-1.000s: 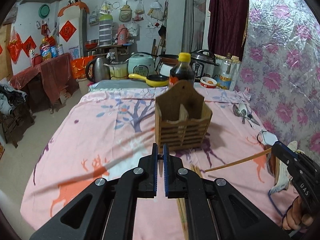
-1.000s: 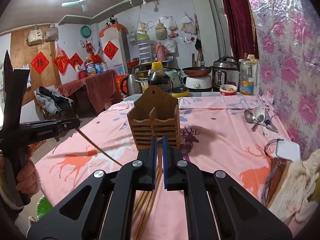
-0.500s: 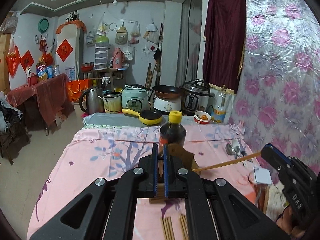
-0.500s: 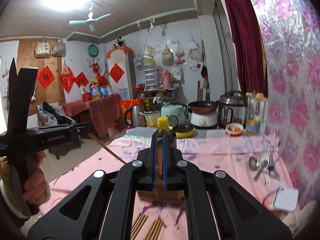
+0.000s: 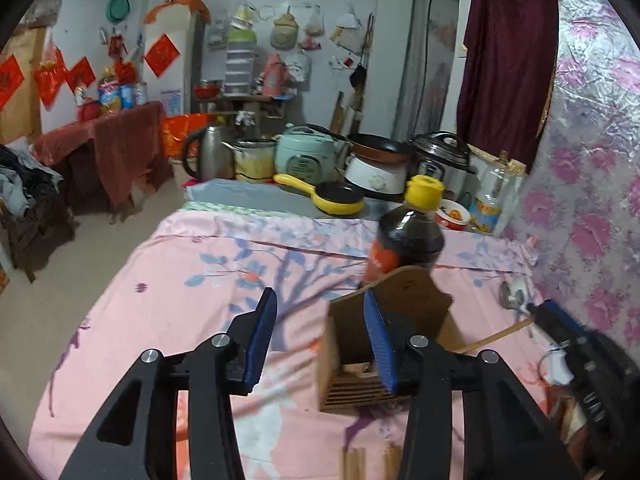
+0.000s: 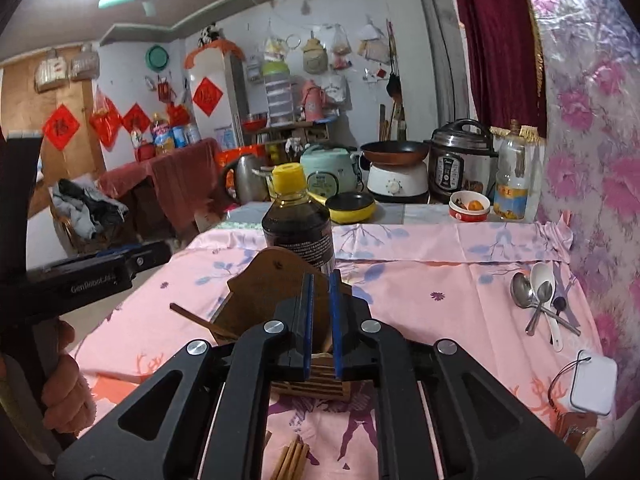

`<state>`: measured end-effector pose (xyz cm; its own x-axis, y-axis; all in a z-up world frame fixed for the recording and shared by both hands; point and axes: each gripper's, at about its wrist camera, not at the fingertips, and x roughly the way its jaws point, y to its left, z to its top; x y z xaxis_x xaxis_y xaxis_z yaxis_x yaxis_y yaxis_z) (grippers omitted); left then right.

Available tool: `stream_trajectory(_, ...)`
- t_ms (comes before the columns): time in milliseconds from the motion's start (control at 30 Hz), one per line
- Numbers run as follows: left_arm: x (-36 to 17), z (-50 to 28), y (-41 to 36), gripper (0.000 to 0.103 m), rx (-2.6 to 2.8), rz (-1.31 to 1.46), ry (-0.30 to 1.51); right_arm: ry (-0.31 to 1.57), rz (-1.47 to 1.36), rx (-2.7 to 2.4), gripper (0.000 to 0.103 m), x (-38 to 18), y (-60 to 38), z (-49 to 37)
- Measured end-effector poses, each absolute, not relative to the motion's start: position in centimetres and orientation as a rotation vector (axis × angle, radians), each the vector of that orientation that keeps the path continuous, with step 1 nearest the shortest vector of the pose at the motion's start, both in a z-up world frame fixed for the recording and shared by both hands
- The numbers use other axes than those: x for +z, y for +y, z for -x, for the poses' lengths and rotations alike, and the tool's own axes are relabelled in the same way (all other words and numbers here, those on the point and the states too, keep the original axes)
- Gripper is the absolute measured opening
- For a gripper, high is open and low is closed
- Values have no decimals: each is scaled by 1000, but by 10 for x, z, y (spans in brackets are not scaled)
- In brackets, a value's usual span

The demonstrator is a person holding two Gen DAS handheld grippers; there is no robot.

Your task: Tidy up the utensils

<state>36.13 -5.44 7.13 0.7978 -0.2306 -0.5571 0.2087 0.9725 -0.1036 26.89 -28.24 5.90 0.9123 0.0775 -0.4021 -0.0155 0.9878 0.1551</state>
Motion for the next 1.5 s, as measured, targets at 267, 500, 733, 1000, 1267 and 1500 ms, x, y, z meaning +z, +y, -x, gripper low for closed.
stream_trajectory(267, 59, -334, -11, 58, -161, 79, 617, 372, -190, 35, 12, 65, -286, -223)
stream_trajectory(500, 29, -280, 19, 68, -108, 100, 645, 351, -263, 33, 19, 58, -285, -169)
stream_trajectory(733, -23, -217, 35, 73, -84, 93, 707, 370, -274, 29, 26, 32, -269, -116)
stream_trajectory(1000, -84, -156, 34, 77, -98, 37, 768, 422, -238, 4, 39, -17, -249, -69)
stream_trajectory(1267, -128, -131, -4, 78, -246, -107, 822, 594, -188, -17, 41, -94, -245, -53)
stream_trajectory(1500, -141, -128, -19, 79, -305, -141, 831, 661, -236, -16, 41, -121, -253, -56)
